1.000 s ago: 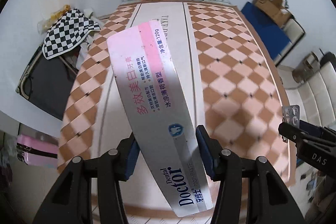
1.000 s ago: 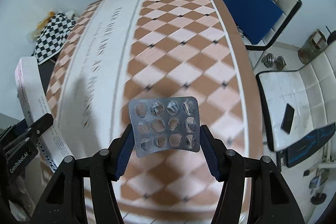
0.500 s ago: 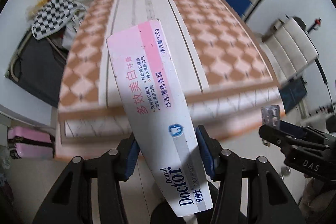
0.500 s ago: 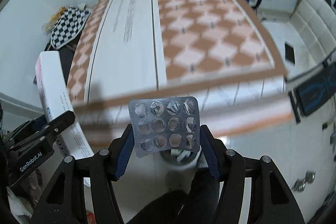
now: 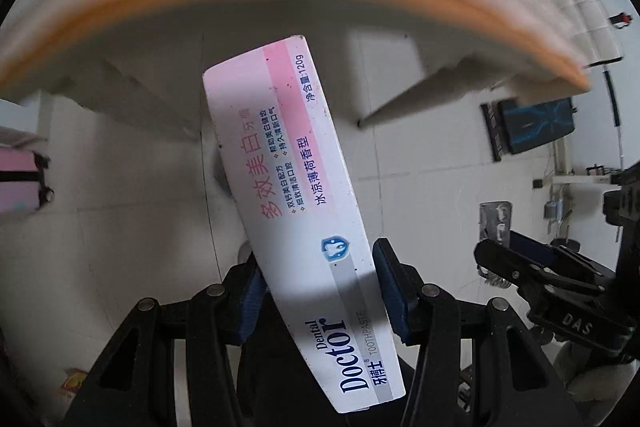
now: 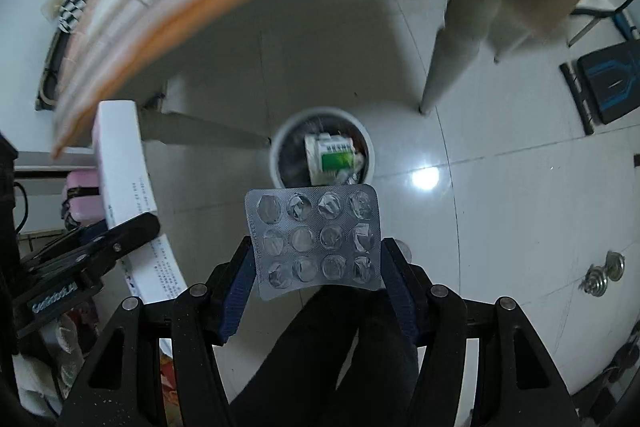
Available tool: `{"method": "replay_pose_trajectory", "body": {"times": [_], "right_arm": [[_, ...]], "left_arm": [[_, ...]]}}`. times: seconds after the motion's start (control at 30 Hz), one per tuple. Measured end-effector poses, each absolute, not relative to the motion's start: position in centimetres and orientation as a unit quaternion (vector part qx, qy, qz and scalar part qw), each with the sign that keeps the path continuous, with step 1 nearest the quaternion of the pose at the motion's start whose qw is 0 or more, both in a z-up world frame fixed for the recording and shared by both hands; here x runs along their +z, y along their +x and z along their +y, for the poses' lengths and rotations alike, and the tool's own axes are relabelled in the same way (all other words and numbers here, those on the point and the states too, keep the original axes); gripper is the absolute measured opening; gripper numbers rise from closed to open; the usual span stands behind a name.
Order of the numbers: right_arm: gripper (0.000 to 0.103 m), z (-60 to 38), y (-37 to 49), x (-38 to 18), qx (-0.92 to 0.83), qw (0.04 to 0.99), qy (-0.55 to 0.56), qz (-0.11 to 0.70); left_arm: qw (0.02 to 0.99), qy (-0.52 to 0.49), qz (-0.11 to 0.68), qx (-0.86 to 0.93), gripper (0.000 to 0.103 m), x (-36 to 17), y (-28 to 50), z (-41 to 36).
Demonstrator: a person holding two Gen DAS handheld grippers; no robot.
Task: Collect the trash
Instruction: 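Carry the toothpaste box and blister pack over the bin and open both tools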
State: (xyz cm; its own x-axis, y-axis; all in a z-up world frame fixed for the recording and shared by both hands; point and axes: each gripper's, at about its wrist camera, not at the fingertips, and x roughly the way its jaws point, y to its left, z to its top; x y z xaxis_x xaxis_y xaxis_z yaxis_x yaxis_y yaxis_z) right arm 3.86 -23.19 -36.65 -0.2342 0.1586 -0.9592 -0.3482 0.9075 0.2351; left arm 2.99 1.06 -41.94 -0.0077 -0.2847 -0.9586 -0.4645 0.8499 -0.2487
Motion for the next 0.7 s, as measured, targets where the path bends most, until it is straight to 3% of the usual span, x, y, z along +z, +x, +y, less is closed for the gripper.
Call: {"method": "replay_pose_trajectory", "body": {"times": [0.37, 0.63, 0.67, 0.7], "right_arm": [[0.063, -23.6, 6.0, -58.4, 0.194, 0.575, -0.044, 0.793], [0.069, -20.8, 6.7, -69.3, 0.193, 0.555, -0.021, 0.809], [0.070, -20.5, 6.5, -70.1, 0.195, 0.552, -0.018, 0.810], [0.072, -20.4, 6.4, -70.7, 0.196, 0.550, -0.016, 0.811]], "left_arm": [[0.572, -0.307, 0.758, 0.070, 0.049, -63.9, 7.6, 1.5], [0.546, -0.303, 0.779, 0.059, 0.051, -71.4, 7.1, 2.4], [0.547, -0.305, 0.777, 0.058, 0.052, -71.6, 6.9, 2.5], [0.548, -0.307, 0.776, 0.060, 0.061, -71.8, 6.6, 2.6]]}}
